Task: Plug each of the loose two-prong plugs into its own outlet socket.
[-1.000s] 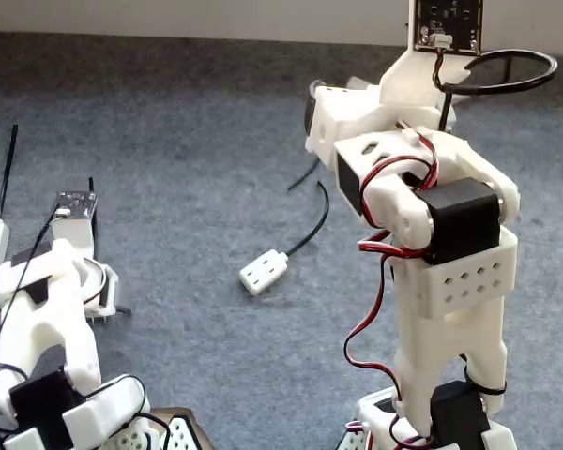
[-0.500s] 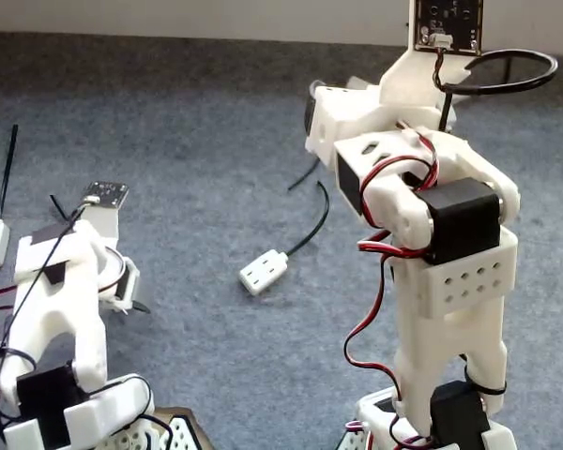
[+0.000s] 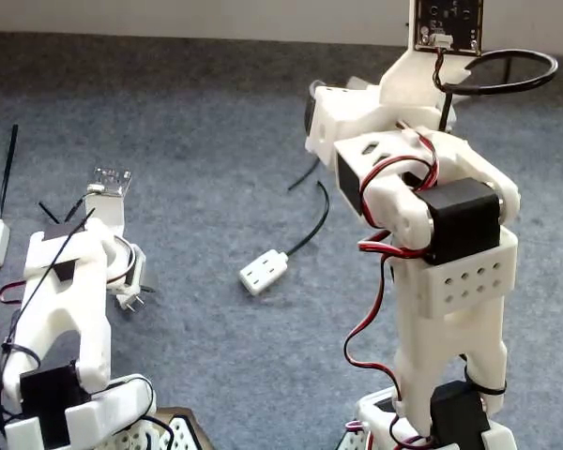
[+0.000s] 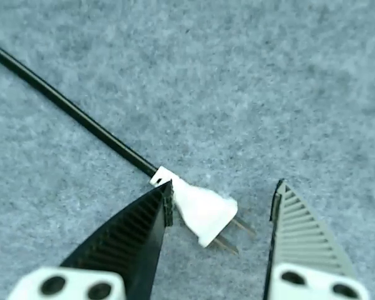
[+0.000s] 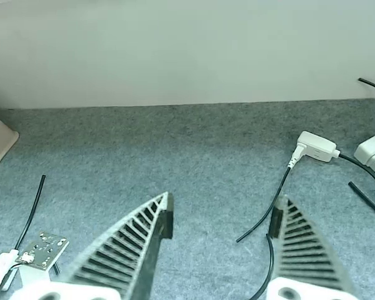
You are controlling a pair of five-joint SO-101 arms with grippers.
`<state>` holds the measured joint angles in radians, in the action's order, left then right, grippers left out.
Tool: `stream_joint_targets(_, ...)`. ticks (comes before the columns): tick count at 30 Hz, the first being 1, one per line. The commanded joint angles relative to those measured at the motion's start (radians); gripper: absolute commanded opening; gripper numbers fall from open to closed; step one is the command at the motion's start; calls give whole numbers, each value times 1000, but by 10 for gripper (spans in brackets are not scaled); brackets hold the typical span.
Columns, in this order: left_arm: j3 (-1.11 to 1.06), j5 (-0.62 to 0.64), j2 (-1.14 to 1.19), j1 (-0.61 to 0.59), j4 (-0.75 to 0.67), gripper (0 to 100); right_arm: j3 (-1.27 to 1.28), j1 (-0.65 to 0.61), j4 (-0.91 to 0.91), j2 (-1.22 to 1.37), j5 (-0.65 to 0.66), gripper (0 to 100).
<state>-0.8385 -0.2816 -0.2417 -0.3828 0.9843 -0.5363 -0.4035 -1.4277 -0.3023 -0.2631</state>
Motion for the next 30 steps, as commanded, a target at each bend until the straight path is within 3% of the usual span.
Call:
stream_joint_targets(1,30,9,-5,62,-18,266,-27,-10,22,-28,12,250)
stream_joint_targets(7,31,143,-13,82,-17,266,-27,-10,22,-28,12,250)
stream_joint_targets(30,-99,103,-12,-265,-15,266,-27,-13,22,-28,12,250)
